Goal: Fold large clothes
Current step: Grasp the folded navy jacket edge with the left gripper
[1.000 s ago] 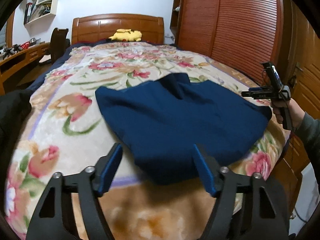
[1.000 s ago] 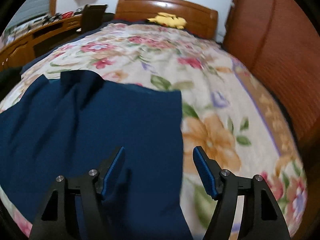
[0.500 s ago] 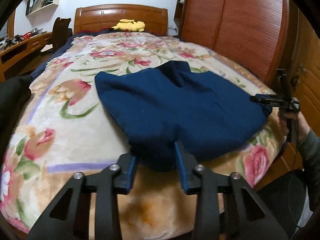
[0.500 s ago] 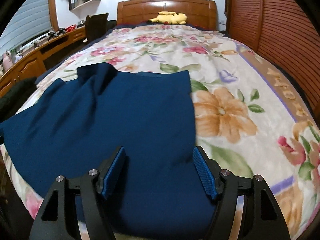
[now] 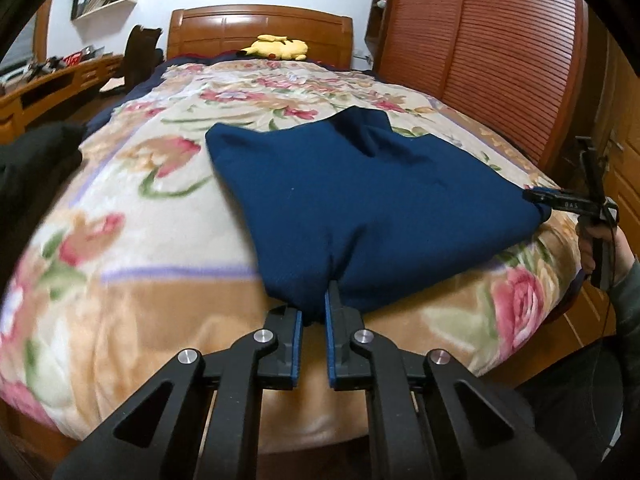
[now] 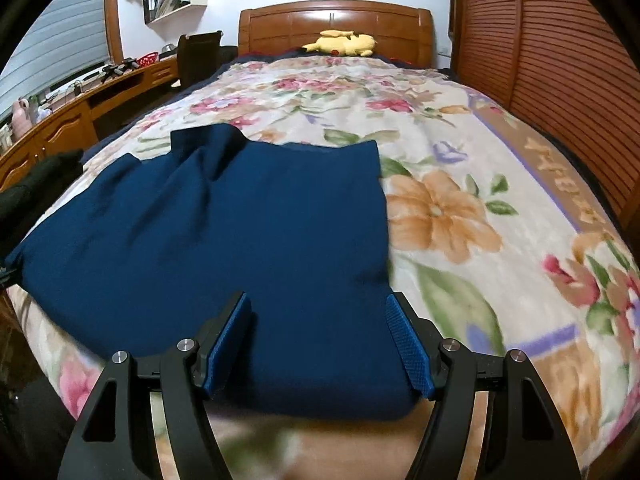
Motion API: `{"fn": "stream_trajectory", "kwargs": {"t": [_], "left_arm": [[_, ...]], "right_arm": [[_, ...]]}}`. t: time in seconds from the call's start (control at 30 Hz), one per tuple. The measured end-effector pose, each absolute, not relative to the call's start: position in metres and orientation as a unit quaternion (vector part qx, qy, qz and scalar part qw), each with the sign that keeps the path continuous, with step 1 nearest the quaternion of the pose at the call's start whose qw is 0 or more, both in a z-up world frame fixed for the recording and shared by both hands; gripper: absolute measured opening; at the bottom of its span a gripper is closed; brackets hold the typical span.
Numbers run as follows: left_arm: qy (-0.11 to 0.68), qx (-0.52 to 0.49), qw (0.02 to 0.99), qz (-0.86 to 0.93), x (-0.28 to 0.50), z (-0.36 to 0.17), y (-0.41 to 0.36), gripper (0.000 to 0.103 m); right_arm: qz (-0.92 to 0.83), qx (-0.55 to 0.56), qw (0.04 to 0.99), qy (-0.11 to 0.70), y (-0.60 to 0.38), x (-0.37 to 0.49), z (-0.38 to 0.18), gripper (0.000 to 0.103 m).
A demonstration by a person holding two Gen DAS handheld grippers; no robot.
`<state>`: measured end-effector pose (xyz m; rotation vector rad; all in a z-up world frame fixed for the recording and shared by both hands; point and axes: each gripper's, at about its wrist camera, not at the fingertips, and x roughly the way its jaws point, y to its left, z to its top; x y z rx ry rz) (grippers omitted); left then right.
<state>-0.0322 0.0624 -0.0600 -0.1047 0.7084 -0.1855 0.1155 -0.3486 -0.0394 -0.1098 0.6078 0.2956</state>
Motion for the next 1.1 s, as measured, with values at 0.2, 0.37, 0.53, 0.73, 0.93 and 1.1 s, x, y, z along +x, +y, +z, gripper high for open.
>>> {"fn": "stream_trajectory", "kwargs": {"t": [0.2,0.37,0.53,0.73,0.93,1.1], "left_arm": [[0.339,-0.053,0.936,-0.079,-0.032,-0.059,0.059,0.010],[0.341,-0.060,0.935,-0.080,-0.032,-0.061,0.061,0.010],[0.337,-0.069,0.935,-0.086,-0.032,-0.057,0.066,0.009],[0.322,-0.067,0.940,-0.085,-0.040,-0.047,0.069,0.008],[0.308,-0.065,0.945,-0.087,-0.065,-0.033,0.078,0.007],[0.319,-0.061,0.942,-0.085,-0.075,-0.039,0.086,0.007]], "right_arm": [[0.141,-0.058,0.939,0.310,-0.358,0.096,-0.046,0.072],[0.155,-0.043,0.932,0.324,-0.359,0.089,-0.045,0.064],[0.177,-0.044,0.922,0.340,-0.354,0.100,-0.049,0.033],[0.179,-0.065,0.932,0.310,-0.348,0.083,-0.036,0.016],[0.206,-0.052,0.934,0.286,-0.357,0.048,-0.031,0.012],[0.209,-0.067,0.938,0.268,-0.352,0.019,-0.033,0.014]]}}
